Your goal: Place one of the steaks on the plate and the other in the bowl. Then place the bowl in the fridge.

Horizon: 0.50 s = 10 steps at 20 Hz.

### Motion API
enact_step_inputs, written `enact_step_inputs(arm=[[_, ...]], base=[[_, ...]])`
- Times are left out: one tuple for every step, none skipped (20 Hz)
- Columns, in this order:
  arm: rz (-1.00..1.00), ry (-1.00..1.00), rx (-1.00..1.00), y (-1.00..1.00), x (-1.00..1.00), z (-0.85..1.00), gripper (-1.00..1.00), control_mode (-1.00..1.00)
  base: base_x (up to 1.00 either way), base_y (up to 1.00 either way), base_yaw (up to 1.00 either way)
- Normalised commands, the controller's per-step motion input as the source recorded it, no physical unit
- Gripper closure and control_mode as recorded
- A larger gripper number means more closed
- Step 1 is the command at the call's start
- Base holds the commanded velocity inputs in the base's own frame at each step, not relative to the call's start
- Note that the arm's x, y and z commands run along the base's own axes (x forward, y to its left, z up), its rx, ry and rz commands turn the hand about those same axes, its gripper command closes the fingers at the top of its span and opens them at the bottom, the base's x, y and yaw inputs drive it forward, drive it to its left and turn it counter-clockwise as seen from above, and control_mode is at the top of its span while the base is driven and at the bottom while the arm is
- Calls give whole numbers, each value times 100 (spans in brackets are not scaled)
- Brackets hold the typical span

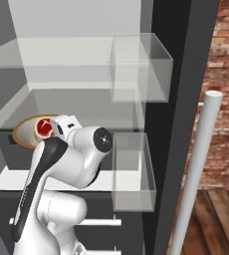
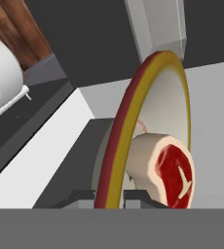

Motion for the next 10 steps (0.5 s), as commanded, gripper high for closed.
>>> enact_step_inputs(arm=[[0, 0, 0, 0, 0, 0, 100, 100], [0, 0, 0, 0, 0, 0, 100, 100], [0, 0, 0, 0, 0, 0, 100, 100], [0, 0, 0, 0, 0, 0, 100, 100], [0, 0, 0, 0, 0, 0, 100, 100], [0, 0, 0, 0, 0, 0, 100, 100], [0, 0, 0, 0, 0, 0, 100, 100], [0, 0, 0, 0, 0, 0, 100, 100], [0, 0, 0, 0, 0, 0, 100, 100], [0, 0, 0, 0, 0, 0, 100, 100]], base=[[63, 0, 4], [62, 0, 3], [54, 0, 3], [33, 0, 0], [29, 0, 0], [25, 0, 0], [26, 0, 0], [25, 0, 0], [24, 0, 0], [19, 0, 0]])
